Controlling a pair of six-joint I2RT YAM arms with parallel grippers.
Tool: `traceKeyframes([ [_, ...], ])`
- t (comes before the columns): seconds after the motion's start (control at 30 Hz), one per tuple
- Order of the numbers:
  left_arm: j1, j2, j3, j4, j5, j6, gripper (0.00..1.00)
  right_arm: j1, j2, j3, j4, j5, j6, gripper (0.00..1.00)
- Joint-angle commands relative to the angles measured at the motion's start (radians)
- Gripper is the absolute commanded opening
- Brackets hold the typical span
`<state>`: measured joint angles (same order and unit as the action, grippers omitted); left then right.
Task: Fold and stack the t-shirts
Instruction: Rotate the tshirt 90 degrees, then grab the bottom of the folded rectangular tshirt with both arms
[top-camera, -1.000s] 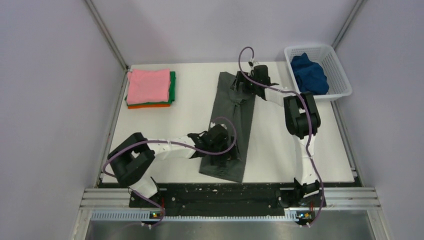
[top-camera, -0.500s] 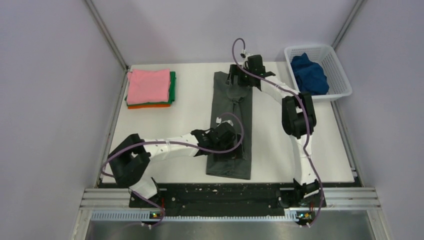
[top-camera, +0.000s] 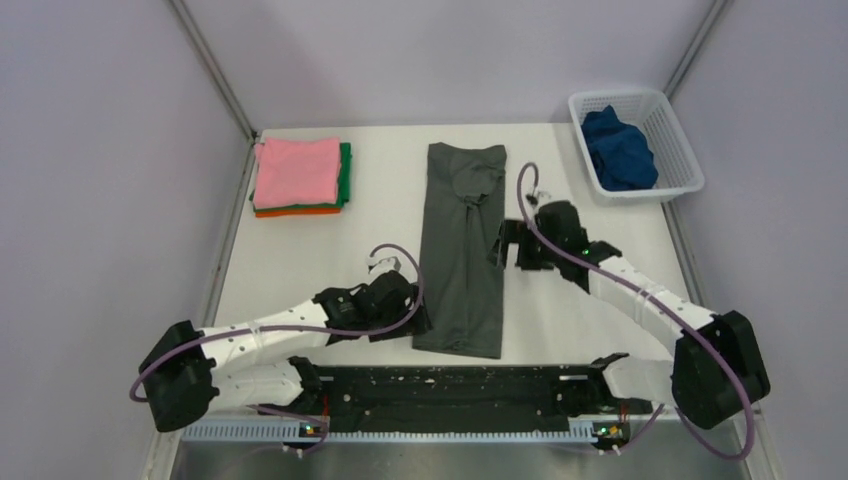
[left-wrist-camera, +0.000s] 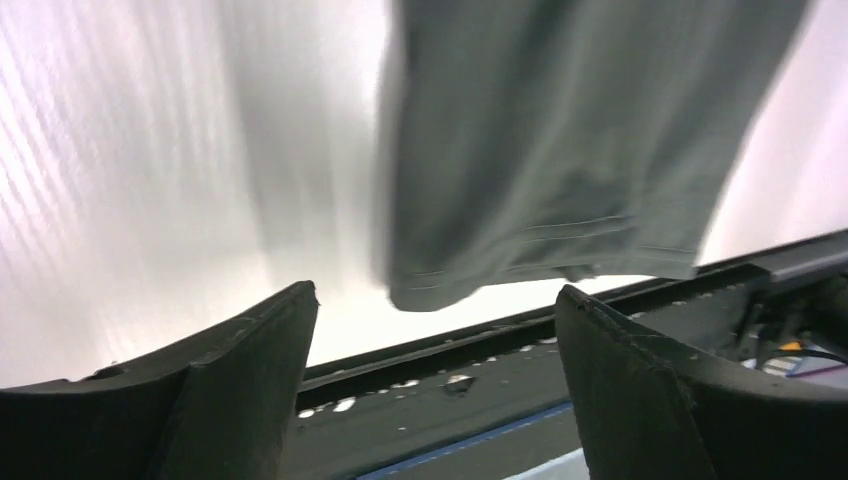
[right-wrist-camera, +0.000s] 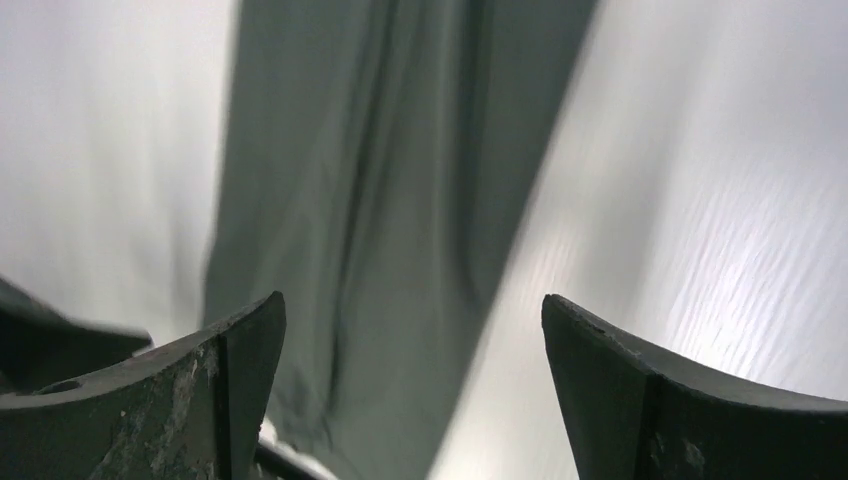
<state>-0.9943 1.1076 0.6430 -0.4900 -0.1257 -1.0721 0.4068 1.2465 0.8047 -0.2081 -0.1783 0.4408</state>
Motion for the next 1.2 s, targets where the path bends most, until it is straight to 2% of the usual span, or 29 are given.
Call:
traceKeyframes([
  [0.0,0.022,0.002,-0.083,0.089,0.078,-0.01,0.87,0.127,-0.116,-0.181,-0.221,-0.008,0.121,0.96],
  [0.13,0.025,0.08,-0.089,0.123,0.12,-0.008,0.68,0.208,-0.226,-0.264,-0.33,-0.017,0.169,0.9],
  [0.3,0.035,0.163,-0.09,0.174,0.172,-0.005,0.5,0.314,-0.254,-0.346,-0.274,-0.047,0.276,0.84],
  [0.4,0.043,0.197,-0.085,0.19,0.193,-0.003,0.33,0.37,-0.238,-0.375,-0.209,-0.039,0.329,0.76],
  [0.47,0.043,0.209,-0.086,0.205,0.221,0.002,0.13,0.401,-0.227,-0.385,-0.189,-0.007,0.36,0.7],
  [0.53,0.043,0.225,-0.078,0.205,0.253,0.02,0.0,0.419,-0.21,-0.401,-0.17,0.001,0.372,0.65],
  [0.7,0.043,0.274,-0.067,0.197,0.301,0.029,0.0,0.452,-0.172,-0.441,-0.107,-0.01,0.413,0.48],
  [0.8,0.043,0.272,-0.088,0.203,0.322,0.018,0.0,0.492,-0.183,-0.462,-0.126,0.025,0.439,0.23],
  [0.9,0.043,0.238,-0.119,0.204,0.335,0.004,0.0,0.505,-0.249,-0.471,-0.178,0.059,0.45,0.08],
  [0.93,0.043,0.221,-0.131,0.203,0.341,-0.003,0.0,0.507,-0.276,-0.473,-0.196,0.065,0.45,0.0],
  [1.17,0.03,0.069,-0.181,0.284,0.424,0.004,0.0,0.51,-0.424,-0.454,-0.289,0.02,0.414,0.0],
])
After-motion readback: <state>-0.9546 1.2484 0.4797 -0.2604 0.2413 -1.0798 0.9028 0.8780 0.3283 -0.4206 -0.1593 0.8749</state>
